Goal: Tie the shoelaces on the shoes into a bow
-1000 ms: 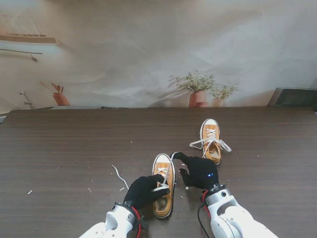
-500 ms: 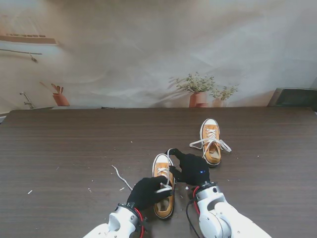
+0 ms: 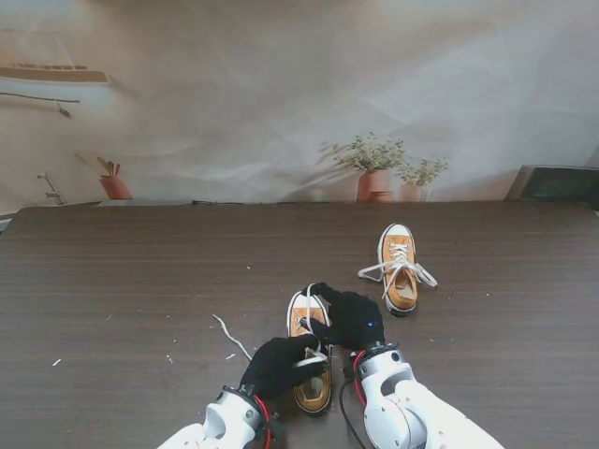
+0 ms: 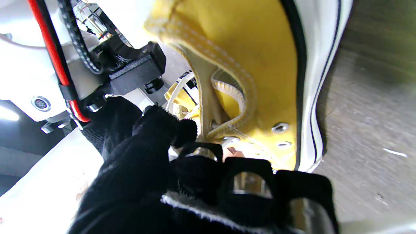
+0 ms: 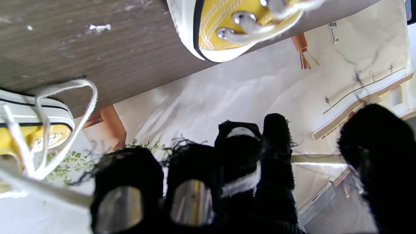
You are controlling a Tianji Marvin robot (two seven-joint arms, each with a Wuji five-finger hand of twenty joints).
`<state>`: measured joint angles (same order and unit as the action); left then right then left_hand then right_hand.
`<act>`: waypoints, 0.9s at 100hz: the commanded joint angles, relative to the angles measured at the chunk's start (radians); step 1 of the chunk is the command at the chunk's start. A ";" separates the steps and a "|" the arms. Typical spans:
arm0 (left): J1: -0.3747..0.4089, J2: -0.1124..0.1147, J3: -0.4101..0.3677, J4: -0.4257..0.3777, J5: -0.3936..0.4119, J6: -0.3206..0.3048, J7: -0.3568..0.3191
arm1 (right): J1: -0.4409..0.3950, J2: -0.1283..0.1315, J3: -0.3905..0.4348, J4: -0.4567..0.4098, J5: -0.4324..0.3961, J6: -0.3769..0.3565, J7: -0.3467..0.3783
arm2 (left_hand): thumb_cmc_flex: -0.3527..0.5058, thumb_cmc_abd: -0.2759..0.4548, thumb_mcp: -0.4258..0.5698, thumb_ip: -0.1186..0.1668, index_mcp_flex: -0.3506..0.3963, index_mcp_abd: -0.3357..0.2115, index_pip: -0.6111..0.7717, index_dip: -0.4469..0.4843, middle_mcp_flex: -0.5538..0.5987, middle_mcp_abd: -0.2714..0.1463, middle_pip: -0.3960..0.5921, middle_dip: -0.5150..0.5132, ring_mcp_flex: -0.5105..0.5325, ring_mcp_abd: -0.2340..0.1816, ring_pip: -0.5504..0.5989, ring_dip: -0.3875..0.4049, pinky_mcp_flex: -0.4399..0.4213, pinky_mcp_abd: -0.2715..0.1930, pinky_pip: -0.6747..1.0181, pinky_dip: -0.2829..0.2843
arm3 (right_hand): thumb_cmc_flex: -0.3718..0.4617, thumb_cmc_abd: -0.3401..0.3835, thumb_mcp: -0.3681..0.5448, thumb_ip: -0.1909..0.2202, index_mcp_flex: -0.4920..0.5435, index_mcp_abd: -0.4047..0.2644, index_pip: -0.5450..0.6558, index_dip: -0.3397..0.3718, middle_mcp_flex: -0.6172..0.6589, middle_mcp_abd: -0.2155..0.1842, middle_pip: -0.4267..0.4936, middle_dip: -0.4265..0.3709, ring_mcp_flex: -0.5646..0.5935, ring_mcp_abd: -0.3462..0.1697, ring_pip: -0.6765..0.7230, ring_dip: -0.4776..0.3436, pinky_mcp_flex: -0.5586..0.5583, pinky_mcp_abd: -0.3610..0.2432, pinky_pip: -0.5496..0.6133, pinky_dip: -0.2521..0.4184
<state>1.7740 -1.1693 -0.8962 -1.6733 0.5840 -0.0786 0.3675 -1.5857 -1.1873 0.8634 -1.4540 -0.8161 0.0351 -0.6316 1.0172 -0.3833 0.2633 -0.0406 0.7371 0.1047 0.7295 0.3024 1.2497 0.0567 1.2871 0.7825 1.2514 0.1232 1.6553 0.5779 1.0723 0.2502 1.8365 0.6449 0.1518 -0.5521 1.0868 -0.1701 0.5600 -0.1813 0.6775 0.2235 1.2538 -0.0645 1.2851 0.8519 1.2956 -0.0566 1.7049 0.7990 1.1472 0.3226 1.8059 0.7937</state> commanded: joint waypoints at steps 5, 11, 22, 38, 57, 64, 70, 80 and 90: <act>0.007 0.003 0.002 -0.014 0.010 -0.006 -0.020 | -0.003 -0.003 0.007 -0.007 0.013 -0.005 0.024 | 0.034 0.015 -0.031 0.012 0.003 -0.089 0.006 -0.009 0.036 0.047 0.030 -0.004 0.020 -0.018 0.031 -0.014 0.025 -0.139 0.257 0.015 | -0.104 0.085 -0.108 -0.026 0.012 0.078 -0.055 -0.002 0.062 0.042 0.029 0.016 0.019 -0.017 0.066 0.029 0.034 -0.010 0.224 0.018; 0.009 0.003 0.000 -0.010 0.015 -0.014 -0.015 | -0.004 -0.003 0.008 -0.005 0.015 -0.008 0.025 | 0.035 0.014 -0.032 0.012 0.008 -0.087 0.006 -0.009 0.036 0.047 0.031 -0.004 0.020 -0.018 0.031 -0.014 0.025 -0.139 0.257 0.015 | -0.117 0.148 -0.173 -0.023 0.017 0.082 -0.066 -0.006 0.062 0.050 0.027 0.016 0.019 -0.008 0.066 0.031 0.034 0.001 0.226 0.019; 0.022 0.005 -0.014 -0.010 0.024 -0.020 -0.005 | -0.007 -0.002 0.010 -0.004 0.013 -0.015 0.022 | 0.036 0.011 -0.033 0.013 0.015 -0.079 0.005 -0.010 0.038 0.047 0.031 -0.004 0.020 -0.017 0.032 -0.013 0.025 -0.138 0.257 0.016 | -0.133 0.316 -0.380 -0.012 0.019 0.090 -0.077 -0.010 0.064 0.063 0.023 0.016 0.019 0.007 0.067 0.031 0.033 0.018 0.226 0.023; 0.046 0.006 -0.051 -0.016 0.058 -0.007 0.022 | -0.017 -0.002 0.022 -0.005 0.031 -0.034 0.036 | 0.024 0.005 -0.034 0.018 0.014 -0.037 -0.008 -0.015 0.050 0.040 0.032 -0.003 0.020 -0.033 0.044 -0.009 0.027 -0.144 0.257 0.029 | -0.176 0.394 -0.474 -0.012 0.023 0.095 -0.085 -0.014 0.060 0.084 0.017 0.016 0.018 0.029 0.067 0.027 0.031 0.040 0.221 0.025; 0.080 0.013 -0.128 -0.054 0.073 0.006 0.009 | -0.033 -0.003 0.039 -0.010 0.057 -0.041 0.055 | -0.275 -0.001 0.180 -0.010 0.042 0.047 -0.166 0.023 0.076 0.005 0.045 -0.020 0.021 -0.062 0.074 0.000 0.033 -0.167 0.257 0.105 | -0.182 0.416 -0.477 -0.007 0.030 0.097 -0.088 -0.016 0.061 0.094 0.015 0.016 0.017 0.038 0.069 0.026 0.030 0.052 0.220 0.027; 0.099 0.021 -0.170 -0.081 0.074 -0.005 -0.031 | -0.040 -0.002 0.047 -0.017 0.058 -0.039 0.059 | -0.340 -0.010 0.154 -0.032 0.056 0.074 -0.224 0.007 0.098 -0.008 0.048 -0.029 0.020 -0.081 0.097 0.010 0.038 -0.194 0.257 0.152 | -0.174 0.411 -0.467 -0.003 0.031 0.095 -0.089 -0.016 0.063 0.095 0.014 0.016 0.017 0.040 0.070 0.026 0.030 0.055 0.220 0.028; 0.119 0.028 -0.208 -0.110 0.058 -0.016 -0.083 | -0.044 -0.001 0.053 -0.019 0.056 -0.038 0.059 | -0.357 -0.024 0.107 -0.041 0.059 0.088 -0.265 -0.012 0.105 -0.017 0.049 -0.033 0.020 -0.096 0.104 0.013 0.041 -0.215 0.257 0.172 | -0.161 0.404 -0.452 0.001 0.033 0.095 -0.089 -0.016 0.064 0.094 0.015 0.016 0.017 0.041 0.071 0.027 0.030 0.056 0.220 0.028; 0.139 0.022 -0.237 -0.134 -0.011 -0.025 -0.094 | -0.049 0.001 0.058 -0.026 0.054 -0.031 0.065 | -0.373 0.027 0.012 -0.036 0.066 0.110 -0.306 -0.031 0.103 -0.018 0.047 -0.034 0.020 -0.095 0.103 0.013 0.040 -0.208 0.257 0.170 | -0.154 0.384 -0.398 0.005 0.039 0.096 -0.088 -0.015 0.069 0.094 0.015 0.018 0.017 0.043 0.072 0.029 0.030 0.059 0.219 0.032; 0.140 0.002 -0.233 -0.130 -0.036 -0.013 -0.021 | -0.049 0.002 0.058 -0.028 0.049 -0.026 0.068 | -0.336 0.172 -0.162 -0.006 0.091 0.134 -0.324 -0.041 0.112 0.008 0.042 -0.032 0.020 -0.062 0.108 0.017 0.037 -0.166 0.257 0.187 | -0.131 0.362 -0.371 0.008 0.047 0.096 -0.085 -0.014 0.073 0.088 0.015 0.019 0.017 0.041 0.073 0.031 0.030 0.058 0.219 0.033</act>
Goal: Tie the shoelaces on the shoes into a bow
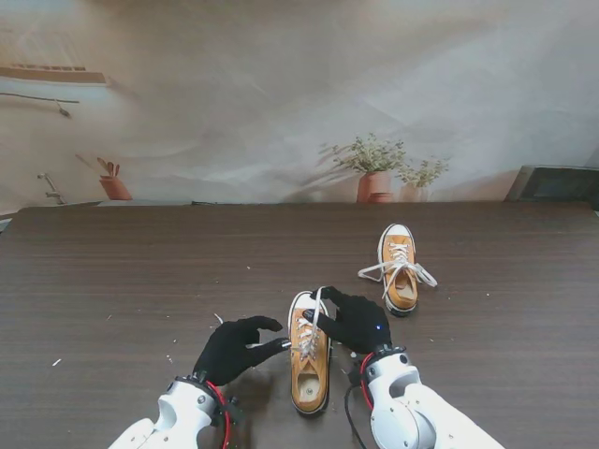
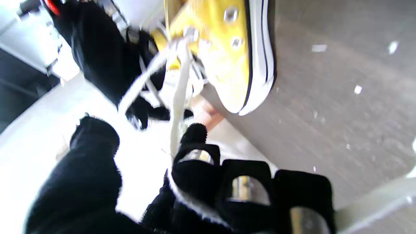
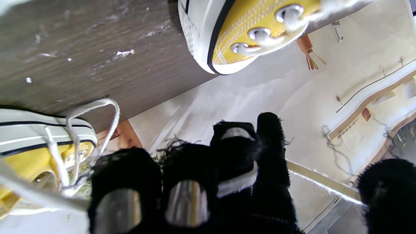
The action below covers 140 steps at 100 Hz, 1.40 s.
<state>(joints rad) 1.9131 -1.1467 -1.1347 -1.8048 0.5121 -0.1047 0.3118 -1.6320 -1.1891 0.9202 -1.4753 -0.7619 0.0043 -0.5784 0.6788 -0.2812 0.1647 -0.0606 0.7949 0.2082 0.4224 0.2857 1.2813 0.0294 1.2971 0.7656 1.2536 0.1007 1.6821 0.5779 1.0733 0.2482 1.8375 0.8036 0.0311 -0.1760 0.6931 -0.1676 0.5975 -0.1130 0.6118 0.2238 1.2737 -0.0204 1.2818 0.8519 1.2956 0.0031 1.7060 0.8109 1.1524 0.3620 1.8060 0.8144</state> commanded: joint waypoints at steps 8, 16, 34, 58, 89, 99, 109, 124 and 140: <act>-0.011 -0.044 0.027 0.020 0.057 0.066 0.162 | -0.002 0.005 0.000 -0.005 -0.007 0.003 0.014 | -0.002 0.107 -0.057 0.023 0.053 0.047 -0.022 -0.029 0.085 0.065 0.027 -0.011 0.017 0.001 0.088 0.024 0.033 -0.122 0.256 0.047 | -0.006 -0.030 0.058 0.007 0.017 0.023 -0.019 -0.015 0.058 0.043 0.018 0.019 0.017 -0.019 0.073 0.022 0.025 0.016 0.220 0.014; -0.038 -0.058 0.052 0.054 0.159 0.170 0.284 | -0.002 0.006 0.001 -0.006 -0.011 0.004 0.015 | 0.030 0.151 -0.022 0.025 0.065 0.050 -0.027 -0.033 0.086 0.081 0.024 -0.009 0.016 0.023 0.086 0.026 0.032 -0.098 0.256 0.055 | -0.002 -0.045 0.080 0.005 0.022 0.022 -0.018 -0.015 0.063 0.039 0.019 0.019 0.017 -0.021 0.074 0.026 0.026 0.015 0.222 0.015; -0.075 -0.027 0.056 0.064 0.399 0.421 0.281 | -0.010 0.007 0.010 -0.013 -0.014 0.003 0.012 | 0.244 0.206 -0.116 0.035 0.062 0.042 -0.036 -0.038 0.078 0.083 -0.005 -0.004 0.016 0.020 0.064 0.023 0.031 -0.115 0.256 -0.005 | 0.014 -0.070 0.106 0.006 0.038 0.011 -0.016 -0.014 0.073 0.038 0.020 0.019 0.017 -0.021 0.077 0.031 0.026 0.013 0.227 0.018; -0.090 0.061 0.054 -0.042 0.717 0.598 -0.141 | -0.026 0.010 0.028 -0.030 -0.023 0.002 0.012 | 0.314 0.159 -0.099 0.068 0.045 0.003 -0.019 -0.028 0.024 0.071 -0.056 0.019 0.019 -0.004 -0.004 0.003 0.025 -0.155 0.256 -0.109 | 0.028 -0.109 0.154 0.005 0.053 0.004 -0.018 -0.015 0.081 0.031 0.020 0.020 0.017 -0.025 0.077 0.039 0.027 0.006 0.232 0.021; -0.074 0.113 -0.020 -0.239 0.831 0.375 -0.819 | -0.048 0.011 0.053 -0.052 -0.029 0.000 0.002 | 0.351 -0.103 0.056 0.102 0.035 -0.185 0.302 0.038 0.013 0.030 -0.102 0.060 0.021 -0.095 -0.061 0.000 0.020 -0.238 0.252 -0.266 | 0.029 -0.134 0.192 0.002 0.066 -0.005 -0.021 -0.017 0.086 0.028 0.019 0.021 0.017 -0.025 0.077 0.044 0.027 0.005 0.234 0.023; -0.086 0.134 -0.034 -0.266 0.629 0.349 -0.915 | -0.053 0.011 0.057 -0.057 -0.031 0.000 0.000 | 0.333 -0.133 0.056 0.098 0.043 -0.223 0.343 0.053 0.016 0.040 -0.111 0.060 0.021 -0.087 -0.066 -0.002 0.019 -0.235 0.248 -0.268 | 0.030 -0.140 0.207 0.002 0.067 -0.006 -0.022 -0.017 0.086 0.028 0.019 0.022 0.017 -0.025 0.077 0.045 0.027 0.004 0.234 0.023; -0.098 0.156 -0.049 -0.279 0.436 0.343 -0.977 | -0.055 0.011 0.060 -0.058 -0.030 0.000 -0.002 | 0.316 -0.144 0.048 0.090 0.048 -0.242 0.366 0.058 0.015 0.047 -0.120 0.062 0.020 -0.076 -0.071 -0.003 0.018 -0.218 0.239 -0.273 | 0.028 -0.143 0.217 0.001 0.068 -0.006 -0.023 -0.017 0.086 0.029 0.019 0.022 0.017 -0.024 0.076 0.046 0.027 0.004 0.234 0.023; -0.100 0.168 -0.066 -0.261 0.151 0.335 -0.959 | -0.056 0.010 0.059 -0.062 -0.028 0.003 0.000 | 0.301 -0.139 0.035 0.079 0.056 -0.260 0.381 0.062 0.007 0.045 -0.126 0.064 0.020 -0.072 -0.076 -0.004 0.016 -0.211 0.232 -0.278 | 0.026 -0.143 0.222 0.000 0.065 -0.006 -0.024 -0.018 0.087 0.029 0.018 0.023 0.017 -0.025 0.076 0.047 0.027 0.004 0.234 0.023; -0.083 0.143 -0.077 -0.188 -0.306 0.340 -0.864 | -0.053 0.010 0.054 -0.060 -0.025 0.004 0.001 | 0.265 -0.066 -0.055 0.036 0.084 -0.254 0.379 0.039 -0.017 0.040 -0.124 0.090 0.021 -0.047 -0.087 -0.004 0.013 -0.165 0.240 -0.291 | 0.023 -0.145 0.219 -0.002 0.062 -0.009 -0.023 -0.017 0.086 0.028 0.018 0.023 0.017 -0.028 0.075 0.047 0.027 0.004 0.234 0.023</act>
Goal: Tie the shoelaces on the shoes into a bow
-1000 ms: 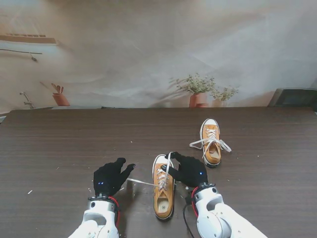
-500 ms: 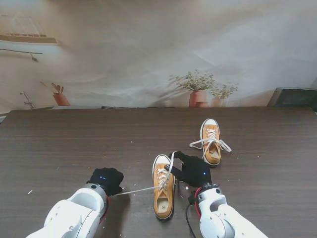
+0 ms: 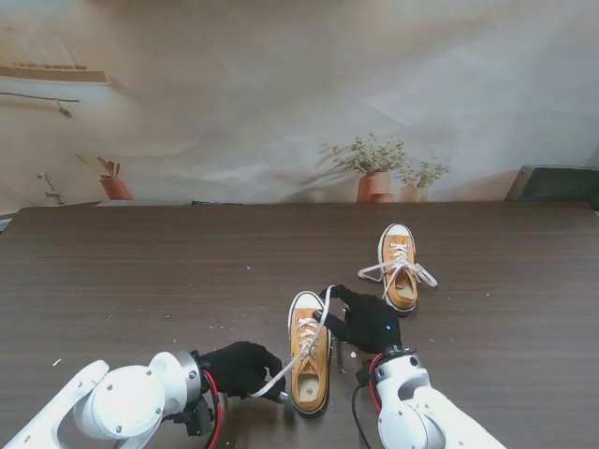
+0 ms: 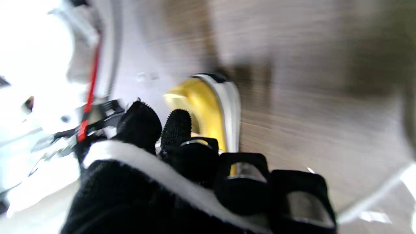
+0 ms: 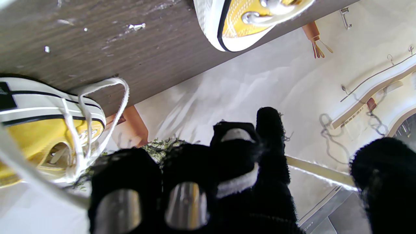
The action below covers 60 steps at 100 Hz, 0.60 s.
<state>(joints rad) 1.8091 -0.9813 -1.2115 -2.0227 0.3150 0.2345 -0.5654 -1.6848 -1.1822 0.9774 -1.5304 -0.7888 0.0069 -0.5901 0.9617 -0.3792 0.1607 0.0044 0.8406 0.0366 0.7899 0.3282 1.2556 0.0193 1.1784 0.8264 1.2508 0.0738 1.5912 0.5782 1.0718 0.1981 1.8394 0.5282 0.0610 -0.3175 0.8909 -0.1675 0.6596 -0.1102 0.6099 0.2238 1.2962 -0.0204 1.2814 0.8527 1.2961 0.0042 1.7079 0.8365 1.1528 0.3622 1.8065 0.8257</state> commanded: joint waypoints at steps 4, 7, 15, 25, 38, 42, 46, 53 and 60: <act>0.038 -0.041 0.000 0.044 -0.218 0.010 0.062 | 0.001 0.003 -0.004 -0.004 0.003 0.001 0.015 | -0.014 0.052 -0.073 -0.031 0.055 -0.073 0.003 -0.006 0.012 0.066 -0.002 0.031 0.023 -0.001 0.009 -0.002 0.014 -0.091 0.245 -0.016 | -0.007 -0.003 0.019 -0.003 -0.002 -0.011 -0.022 -0.017 0.064 0.028 0.018 0.022 0.017 -0.029 0.073 0.021 0.027 0.004 0.234 0.012; 0.051 -0.054 -0.001 0.055 -0.290 0.011 0.091 | 0.002 0.002 -0.005 -0.004 0.004 0.001 0.015 | -0.011 0.054 -0.078 -0.029 0.064 -0.066 -0.003 -0.009 0.013 0.075 -0.001 0.032 0.023 0.010 0.013 -0.001 0.013 -0.078 0.251 -0.015 | -0.007 -0.003 0.019 -0.003 -0.001 -0.011 -0.021 -0.017 0.064 0.028 0.018 0.022 0.017 -0.029 0.073 0.021 0.027 0.004 0.233 0.012; 0.076 -0.082 0.001 0.089 -0.424 -0.040 0.158 | 0.003 0.003 -0.007 -0.002 0.005 -0.003 0.016 | -0.013 0.057 -0.083 -0.028 0.073 -0.068 -0.012 -0.013 0.021 0.075 0.005 0.034 0.024 0.010 0.022 0.002 0.014 -0.069 0.255 -0.012 | -0.006 -0.002 0.018 -0.003 -0.002 -0.012 -0.020 -0.016 0.064 0.028 0.018 0.022 0.017 -0.030 0.073 0.021 0.027 0.004 0.233 0.012; 0.102 -0.113 0.015 0.123 -0.534 -0.127 0.248 | 0.004 0.002 -0.010 0.000 0.007 -0.004 0.017 | -0.008 0.050 -0.083 -0.025 0.073 -0.086 -0.032 -0.029 0.027 0.074 0.014 0.036 0.023 0.007 0.038 0.006 0.016 -0.060 0.255 0.007 | 0.000 0.003 0.025 0.000 -0.001 -0.013 -0.018 -0.015 0.063 0.027 0.018 0.022 0.017 -0.028 0.073 0.022 0.027 0.004 0.233 0.012; 0.115 -0.151 0.054 0.160 -0.607 -0.231 0.391 | 0.006 0.001 -0.013 0.003 0.016 -0.016 0.018 | -0.002 0.042 -0.079 -0.023 0.066 -0.112 -0.063 -0.072 0.036 0.074 0.020 0.038 0.023 0.013 0.047 0.007 0.015 -0.046 0.255 0.023 | 0.000 -0.005 0.034 0.001 0.002 -0.020 -0.014 -0.013 0.063 0.027 0.018 0.023 0.017 -0.029 0.073 0.021 0.027 0.004 0.233 0.012; 0.115 -0.161 0.067 0.171 -0.608 -0.258 0.436 | 0.007 0.000 -0.014 0.004 0.021 -0.022 0.018 | -0.003 0.041 -0.076 -0.023 0.068 -0.116 -0.078 -0.099 0.038 0.077 0.019 0.037 0.022 0.019 0.050 0.007 0.014 -0.038 0.255 0.027 | 0.001 -0.008 0.035 0.001 0.002 -0.018 -0.014 -0.013 0.063 0.027 0.018 0.023 0.017 -0.029 0.072 0.021 0.027 0.004 0.233 0.012; 0.112 -0.171 0.082 0.182 -0.599 -0.281 0.482 | 0.007 -0.001 -0.014 0.004 0.026 -0.026 0.019 | -0.002 0.040 -0.073 -0.024 0.065 -0.121 -0.089 -0.118 0.042 0.077 0.021 0.038 0.022 0.018 0.054 0.008 0.015 -0.035 0.255 0.030 | 0.000 -0.010 0.035 0.000 0.001 -0.015 -0.013 -0.012 0.062 0.027 0.018 0.023 0.017 -0.029 0.072 0.021 0.027 0.004 0.233 0.012; 0.104 -0.184 0.101 0.202 -0.584 -0.316 0.539 | 0.008 -0.003 -0.015 0.008 0.033 -0.038 0.017 | -0.002 0.039 -0.069 -0.024 0.049 -0.126 -0.113 -0.140 0.044 0.074 0.021 0.038 0.022 0.021 0.056 0.008 0.014 -0.033 0.255 0.032 | 0.001 -0.016 0.034 -0.002 0.001 -0.017 -0.012 -0.012 0.053 0.025 0.016 0.023 0.017 -0.031 0.069 0.018 0.026 0.003 0.231 0.011; 0.097 -0.195 0.115 0.218 -0.576 -0.352 0.589 | 0.005 -0.005 -0.013 0.004 0.051 -0.049 0.023 | -0.007 0.034 -0.061 -0.025 0.035 -0.123 -0.158 -0.166 0.045 0.074 0.020 0.037 0.022 0.022 0.056 0.007 0.014 -0.031 0.255 0.033 | -0.003 -0.015 0.030 -0.003 0.000 -0.030 -0.009 -0.010 0.039 0.027 0.010 0.022 0.018 -0.030 0.063 0.012 0.025 0.002 0.222 0.008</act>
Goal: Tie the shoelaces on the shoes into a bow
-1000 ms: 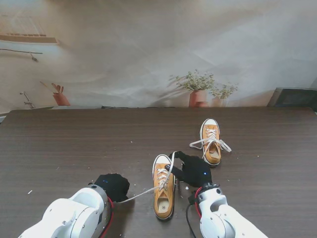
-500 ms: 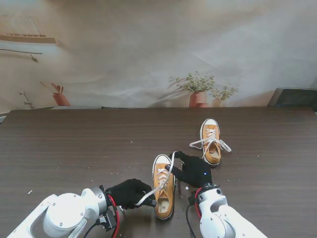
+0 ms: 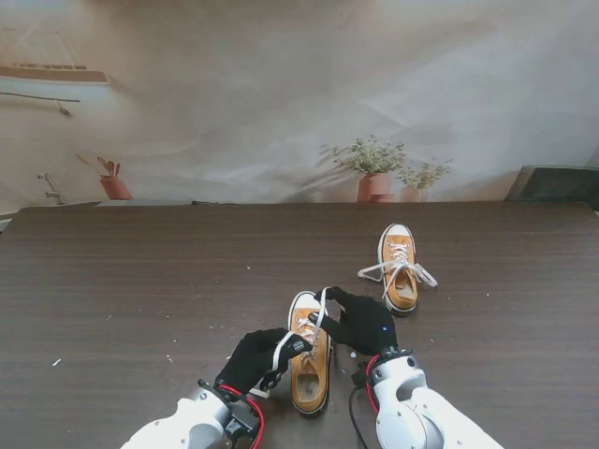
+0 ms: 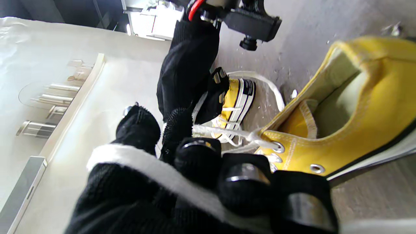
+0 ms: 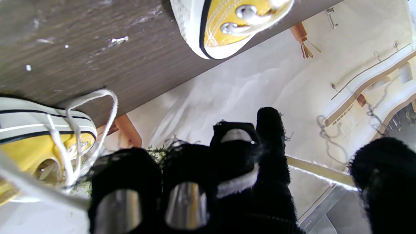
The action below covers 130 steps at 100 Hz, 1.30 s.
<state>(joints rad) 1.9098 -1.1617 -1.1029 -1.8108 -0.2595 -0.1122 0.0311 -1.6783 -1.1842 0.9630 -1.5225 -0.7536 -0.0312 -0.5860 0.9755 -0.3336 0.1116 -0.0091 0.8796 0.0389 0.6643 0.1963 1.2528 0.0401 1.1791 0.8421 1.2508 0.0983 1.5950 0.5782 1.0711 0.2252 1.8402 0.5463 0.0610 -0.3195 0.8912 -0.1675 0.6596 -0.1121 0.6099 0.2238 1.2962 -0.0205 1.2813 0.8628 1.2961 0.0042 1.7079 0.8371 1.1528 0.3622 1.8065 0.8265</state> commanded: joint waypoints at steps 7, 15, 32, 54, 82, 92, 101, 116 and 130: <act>-0.011 -0.024 0.017 0.022 0.016 -0.034 0.036 | -0.009 -0.007 0.008 -0.014 0.053 -0.021 0.037 | -0.050 -0.024 0.034 -0.023 0.000 -0.117 -0.139 -0.007 0.049 0.053 0.019 0.020 0.022 -0.002 0.053 0.005 0.015 -0.056 0.254 0.010 | 0.003 -0.021 0.026 -0.004 0.001 -0.029 -0.004 -0.007 0.034 0.028 0.009 0.012 0.018 -0.029 0.061 0.006 0.025 0.002 0.218 0.005; -0.019 -0.036 0.025 0.041 0.034 -0.064 0.085 | -0.020 -0.012 0.017 -0.028 0.099 -0.031 0.059 | -0.085 -0.049 0.123 -0.041 0.004 -0.113 -0.238 -0.010 0.050 0.047 0.013 0.016 0.022 0.001 0.044 0.003 0.014 -0.057 0.254 0.003 | 0.007 -0.038 0.017 -0.007 0.002 -0.035 -0.001 -0.006 0.030 0.029 0.008 0.012 0.018 -0.030 0.060 0.001 0.025 0.002 0.214 0.003; -0.039 -0.051 0.035 0.081 0.072 -0.098 0.148 | -0.036 -0.018 0.034 -0.051 0.180 -0.045 0.102 | -0.259 -0.104 0.443 -0.065 -0.002 -0.082 -0.445 -0.045 0.046 0.050 0.003 0.010 0.022 0.020 0.028 0.000 0.012 -0.048 0.251 -0.012 | 0.017 -0.092 -0.022 -0.018 0.006 -0.018 -0.003 -0.007 0.019 0.027 0.007 0.011 0.018 -0.035 0.060 -0.011 0.025 0.000 0.207 -0.001; -0.053 -0.066 0.052 0.114 0.107 -0.138 0.211 | -0.048 -0.020 0.049 -0.067 0.236 -0.056 0.140 | -0.268 -0.114 0.446 -0.066 -0.034 -0.072 -0.559 -0.096 0.020 0.027 -0.031 -0.008 0.022 0.027 -0.024 -0.016 0.008 -0.036 0.205 -0.032 | -0.002 -0.159 0.002 -0.026 0.046 0.043 -0.002 -0.010 0.003 0.021 0.008 0.011 0.018 -0.047 0.057 -0.024 0.025 -0.008 0.206 -0.006; -0.067 -0.083 0.070 0.145 0.244 -0.186 0.319 | -0.058 -0.023 0.058 -0.086 0.286 -0.071 0.160 | -0.264 -0.146 0.459 -0.068 -0.106 -0.077 -0.589 -0.105 -0.016 0.020 -0.054 -0.013 0.022 0.032 -0.066 -0.026 0.005 -0.023 0.173 -0.052 | -0.036 -0.220 0.097 -0.039 0.112 0.151 0.088 0.027 -0.022 0.022 0.011 -0.001 0.017 -0.031 0.057 -0.043 0.024 -0.002 0.198 -0.014; -0.078 -0.083 0.078 0.163 0.352 -0.191 0.355 | -0.059 -0.023 0.059 -0.090 0.292 -0.080 0.162 | -0.265 -0.148 0.466 -0.069 -0.101 -0.076 -0.587 -0.104 -0.018 0.022 -0.057 -0.014 0.022 0.035 -0.071 -0.026 0.004 -0.022 0.170 -0.055 | -0.029 -0.236 0.109 -0.038 0.127 0.144 0.110 0.045 -0.033 0.023 0.006 -0.006 0.017 -0.028 0.055 -0.046 0.023 0.002 0.195 -0.014; -0.087 -0.084 0.087 0.179 0.434 -0.194 0.396 | -0.062 -0.021 0.061 -0.096 0.306 -0.090 0.179 | -0.268 -0.157 0.476 -0.072 -0.113 -0.080 -0.591 -0.106 -0.038 0.022 -0.075 -0.016 0.022 0.050 -0.103 -0.031 0.000 0.007 0.141 -0.075 | -0.016 -0.250 0.117 -0.040 0.135 0.126 0.142 0.095 -0.048 0.025 0.002 -0.013 0.017 -0.021 0.050 -0.062 0.022 0.010 0.179 -0.019; -0.097 -0.086 0.093 0.195 0.508 -0.198 0.439 | -0.064 -0.019 0.063 -0.101 0.306 -0.099 0.186 | -0.267 -0.177 0.484 -0.076 -0.149 -0.094 -0.604 -0.110 -0.105 0.020 -0.124 -0.020 0.022 0.076 -0.174 -0.045 -0.007 0.050 0.095 -0.104 | 0.001 -0.267 0.120 -0.040 0.135 0.078 0.177 0.167 -0.083 0.028 -0.005 -0.017 0.016 -0.018 0.040 -0.090 0.018 0.024 0.151 -0.028; -0.102 -0.086 0.097 0.203 0.558 -0.182 0.468 | -0.071 -0.013 0.066 -0.115 0.303 -0.099 0.207 | -0.253 -0.200 0.497 -0.076 -0.191 -0.113 -0.617 -0.116 -0.212 0.024 -0.235 -0.045 0.024 0.003 -0.199 -0.042 -0.012 0.073 0.052 -0.121 | 0.019 -0.277 0.106 -0.039 0.103 0.037 0.174 0.228 -0.140 0.034 -0.022 -0.022 0.015 -0.009 0.014 -0.128 0.011 0.049 0.104 -0.047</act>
<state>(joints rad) 1.8120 -1.2455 -1.0063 -1.6043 0.2885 -0.3060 0.4991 -1.7427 -1.2040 1.0281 -1.6222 -0.4473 -0.1266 -0.4010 0.7380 -0.4864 0.5802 -0.0605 0.7455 0.0390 0.0916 0.1055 1.0812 0.0686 0.9749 0.8192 1.2505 0.1349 1.4080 0.5530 1.0515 0.2977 1.8289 0.4441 0.0812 -0.5630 0.9966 -0.1666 0.7898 -0.0401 0.7724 0.4124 1.1904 -0.0035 1.2692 0.8508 1.2956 0.0043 1.7045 0.7316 1.1528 0.3836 1.8065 0.7945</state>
